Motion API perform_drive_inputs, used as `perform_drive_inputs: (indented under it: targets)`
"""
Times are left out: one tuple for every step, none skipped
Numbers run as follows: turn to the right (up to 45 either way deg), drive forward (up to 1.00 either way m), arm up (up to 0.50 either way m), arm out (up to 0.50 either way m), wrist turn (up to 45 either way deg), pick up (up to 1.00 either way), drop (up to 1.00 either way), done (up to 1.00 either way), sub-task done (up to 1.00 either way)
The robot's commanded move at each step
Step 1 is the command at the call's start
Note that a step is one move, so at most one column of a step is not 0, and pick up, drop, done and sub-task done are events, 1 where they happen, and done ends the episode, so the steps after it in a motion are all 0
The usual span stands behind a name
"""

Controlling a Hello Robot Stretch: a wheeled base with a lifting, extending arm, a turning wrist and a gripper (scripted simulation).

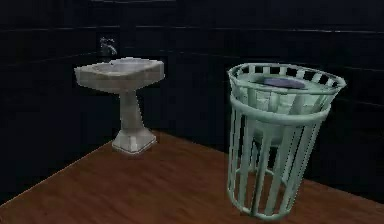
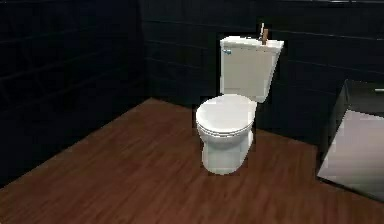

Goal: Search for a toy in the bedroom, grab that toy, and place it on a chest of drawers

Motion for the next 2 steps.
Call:
perform_drive_inputs:
  targets:
    - [45.0,0.0,0.0,0.0,0.0,0.0,0.0,0.0,0.0]
    - [45.0,0.0,0.0,0.0,0.0,0.0,0.0,0.0,0.0]
